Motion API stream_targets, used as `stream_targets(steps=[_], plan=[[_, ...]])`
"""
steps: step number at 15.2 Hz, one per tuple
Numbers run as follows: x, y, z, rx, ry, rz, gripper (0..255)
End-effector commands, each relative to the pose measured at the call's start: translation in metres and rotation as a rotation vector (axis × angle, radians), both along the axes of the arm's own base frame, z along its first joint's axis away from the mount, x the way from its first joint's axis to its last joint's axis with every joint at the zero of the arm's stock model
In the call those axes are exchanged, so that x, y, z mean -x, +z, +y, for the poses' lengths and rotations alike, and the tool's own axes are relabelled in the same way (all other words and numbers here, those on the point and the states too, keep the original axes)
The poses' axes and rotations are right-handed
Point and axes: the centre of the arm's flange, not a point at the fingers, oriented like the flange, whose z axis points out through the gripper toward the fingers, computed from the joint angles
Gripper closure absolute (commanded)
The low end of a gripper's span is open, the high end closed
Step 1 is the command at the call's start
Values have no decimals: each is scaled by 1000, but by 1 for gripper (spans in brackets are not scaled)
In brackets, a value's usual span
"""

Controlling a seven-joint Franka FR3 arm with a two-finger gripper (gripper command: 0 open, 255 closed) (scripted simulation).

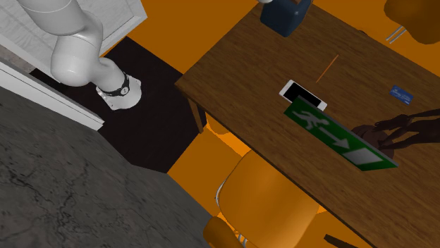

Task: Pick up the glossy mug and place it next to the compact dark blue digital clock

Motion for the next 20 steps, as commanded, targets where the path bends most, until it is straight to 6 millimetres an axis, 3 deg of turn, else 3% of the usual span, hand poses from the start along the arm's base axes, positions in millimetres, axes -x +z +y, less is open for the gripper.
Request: stream_targets(steps=[1,20], plan=[[0,-10,0,-1,0,-1,255],[0,-110,0,-1,0,-1,255]])
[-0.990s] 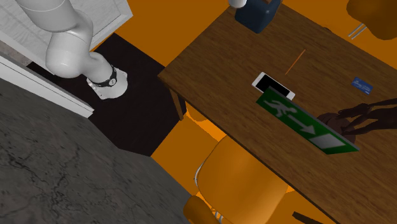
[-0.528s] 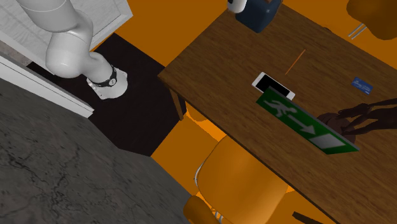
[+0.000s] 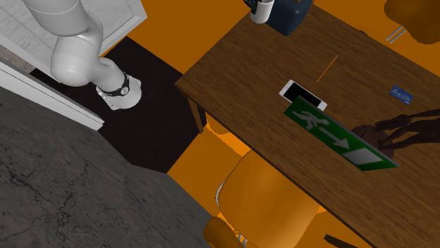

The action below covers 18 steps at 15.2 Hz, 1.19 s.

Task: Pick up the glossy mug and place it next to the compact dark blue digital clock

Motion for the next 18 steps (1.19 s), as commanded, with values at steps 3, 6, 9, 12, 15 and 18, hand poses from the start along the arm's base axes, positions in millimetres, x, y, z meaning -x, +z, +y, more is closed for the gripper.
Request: stream_targets(steps=[3,6,9,12,15,18], plan=[[1,-21,0,-1,1,1,255],[1,-37,0,-1,1,1,255],[1,-44,0,-1,1,1,255],[1,-44,0,-1,1,1,255],[1,-44,0,-1,1,1,255],[1,-44,0,-1,1,1,0]])
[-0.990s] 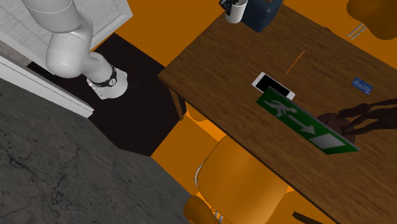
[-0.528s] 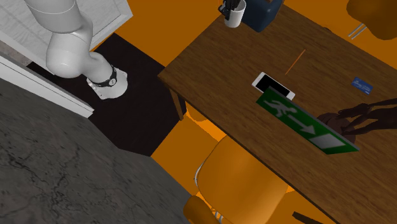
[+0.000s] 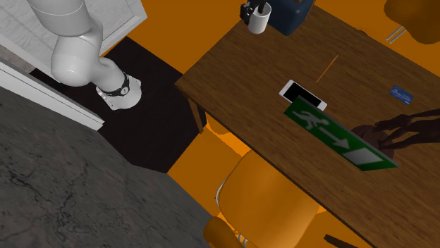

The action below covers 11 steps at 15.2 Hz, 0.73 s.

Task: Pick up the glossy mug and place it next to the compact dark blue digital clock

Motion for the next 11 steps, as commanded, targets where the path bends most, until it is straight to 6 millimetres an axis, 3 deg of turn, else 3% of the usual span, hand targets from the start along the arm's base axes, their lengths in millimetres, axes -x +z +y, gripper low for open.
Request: stream_targets(steps=[1,3,7,11], plan=[[0,0,0,0,0,0,0],[0,0,0,0,0,0,0],[1,50,-3,0,0,0,0],[1,50,-3,0,0,0,0]])
